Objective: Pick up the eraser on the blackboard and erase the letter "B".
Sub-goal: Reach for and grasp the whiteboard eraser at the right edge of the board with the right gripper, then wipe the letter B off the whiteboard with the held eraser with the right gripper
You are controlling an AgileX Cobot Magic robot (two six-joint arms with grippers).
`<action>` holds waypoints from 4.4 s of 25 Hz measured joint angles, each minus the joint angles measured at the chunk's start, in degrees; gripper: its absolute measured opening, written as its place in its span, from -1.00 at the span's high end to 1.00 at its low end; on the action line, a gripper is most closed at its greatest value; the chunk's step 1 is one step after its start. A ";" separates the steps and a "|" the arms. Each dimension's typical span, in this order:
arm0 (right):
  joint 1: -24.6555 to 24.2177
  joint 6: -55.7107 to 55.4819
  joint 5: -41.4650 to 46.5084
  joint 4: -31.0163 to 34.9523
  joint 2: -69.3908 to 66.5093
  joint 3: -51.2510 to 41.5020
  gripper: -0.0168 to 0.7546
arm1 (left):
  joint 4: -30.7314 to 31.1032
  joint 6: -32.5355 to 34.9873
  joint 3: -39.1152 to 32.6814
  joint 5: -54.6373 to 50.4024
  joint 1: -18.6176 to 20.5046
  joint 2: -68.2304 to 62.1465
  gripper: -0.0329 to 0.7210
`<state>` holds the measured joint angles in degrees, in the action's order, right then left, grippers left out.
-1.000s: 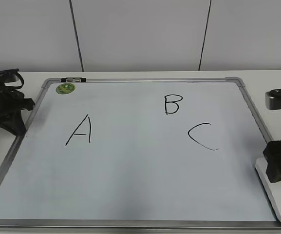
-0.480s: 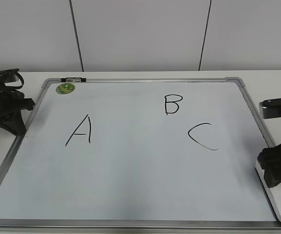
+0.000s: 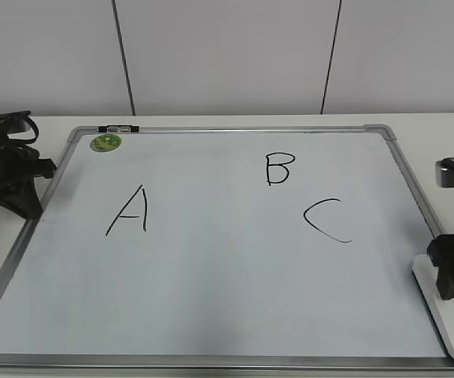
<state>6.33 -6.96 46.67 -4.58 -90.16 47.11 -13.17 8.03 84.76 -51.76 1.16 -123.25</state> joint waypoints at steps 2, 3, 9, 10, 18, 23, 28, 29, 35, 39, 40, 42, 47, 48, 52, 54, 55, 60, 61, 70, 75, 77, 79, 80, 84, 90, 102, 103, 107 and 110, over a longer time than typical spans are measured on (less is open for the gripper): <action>-0.51 2.21 0.11 2.52 0.00 0.00 -0.67 | 0.00 0.00 0.00 0.00 0.00 0.00 0.88; -0.51 2.85 0.11 3.31 0.00 0.00 -0.67 | 0.00 0.00 0.00 0.00 0.00 0.00 0.88; -0.51 5.47 0.28 5.77 0.00 0.00 -0.64 | 0.00 0.00 0.00 0.00 0.00 0.00 0.88; -0.51 5.52 0.41 5.77 0.00 0.00 -0.64 | 0.00 0.00 0.00 0.00 0.00 0.00 0.88; -0.51 5.50 1.37 5.77 -0.36 0.00 -0.64 | 0.00 0.00 0.00 0.00 0.00 0.00 0.88; -0.51 5.50 1.37 5.77 -3.86 0.00 -0.64 | 0.00 0.00 0.00 0.00 0.00 0.00 0.88; -0.51 5.50 0.69 5.77 -4.57 0.00 -0.61 | 0.00 0.00 0.00 0.00 0.00 0.00 0.88; -0.51 5.50 0.59 5.66 -4.59 0.00 -0.61 | 0.00 0.00 0.00 0.00 0.00 0.00 0.88; -0.51 5.38 -0.56 5.57 -5.50 0.00 -0.59 | 0.00 0.00 0.00 0.00 0.00 0.00 0.88; -0.51 5.30 -1.48 5.43 -6.41 0.00 -0.59 | 0.00 0.00 0.00 0.00 0.00 0.00 0.88; -0.51 5.16 -1.73 5.43 -6.66 0.00 -0.59 | 0.00 0.00 0.00 0.00 0.00 0.00 0.88; -0.51 5.16 -1.85 5.43 -6.91 0.00 -0.58 | 0.00 0.00 0.00 0.00 0.00 0.00 0.88; -0.51 4.79 -1.98 5.43 -6.91 0.00 -0.45 | 0.00 0.00 0.00 0.00 0.00 0.00 0.88; -0.51 4.79 -1.98 5.43 -6.91 0.00 -0.45 | 0.00 0.00 0.00 0.00 0.00 0.00 0.88; -0.51 4.79 -1.98 5.43 -6.91 0.00 -0.44 | 0.00 0.00 0.00 0.00 0.00 0.00 0.88; -0.51 4.79 -1.98 5.43 -6.91 0.00 -0.44 | 0.00 0.00 0.00 0.00 0.00 0.00 0.88; -0.51 4.79 -1.98 5.43 -6.79 0.00 -0.44 | 0.00 0.00 0.00 0.00 0.00 0.00 0.88; -0.51 4.70 -1.74 5.43 -2.89 -0.13 -0.44 | 0.00 0.00 0.00 0.00 0.00 0.00 0.88; -0.51 4.70 -1.53 5.43 -1.86 -0.13 -0.44 | 0.00 0.00 0.00 0.00 0.00 0.00 0.88; -0.26 7.68 4.41 6.17 2.29 2.76 -0.44 | 0.11 0.00 0.00 0.00 0.00 0.00 0.88; 3.62 8.30 9.92 6.38 2.02 12.81 -0.44 | 0.11 0.00 0.00 0.00 0.00 0.00 0.88; 5.49 8.40 11.74 6.38 0.34 17.53 -0.44 | 0.11 0.00 0.00 0.00 0.00 0.00 0.88; 6.29 8.43 13.66 6.38 -2.50 22.57 -0.44 | 0.11 0.00 0.00 0.00 0.00 0.00 0.88; 6.44 8.67 14.57 6.38 -4.38 24.69 -0.44 | 0.11 0.00 0.00 0.00 0.00 0.00 0.88; 6.67 9.47 18.63 6.38 -12.38 34.73 -0.44 | 0.11 0.00 0.00 0.00 0.00 0.00 0.88; 6.67 9.84 22.65 6.94 -24.47 50.52 -0.44 | 0.11 0.00 0.00 -0.04 0.00 0.00 0.88; 7.41 9.93 23.61 9.42 -46.56 78.17 -0.44 | 0.11 0.00 0.00 -0.13 0.00 0.00 0.88; 7.41 9.93 23.61 9.45 -47.50 79.66 -0.44 | 0.11 0.00 0.00 -0.13 0.00 0.00 0.88; 7.41 9.97 23.70 9.68 -50.79 84.01 -0.44 | 0.11 0.00 0.00 -0.13 0.00 0.00 0.88; 7.41 9.97 23.72 9.93 -52.40 84.60 -0.44 | 0.11 0.00 0.00 -0.13 0.00 0.00 0.88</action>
<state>13.73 3.01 70.40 5.35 -142.56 131.71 -13.07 8.03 84.76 -51.89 1.16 -123.25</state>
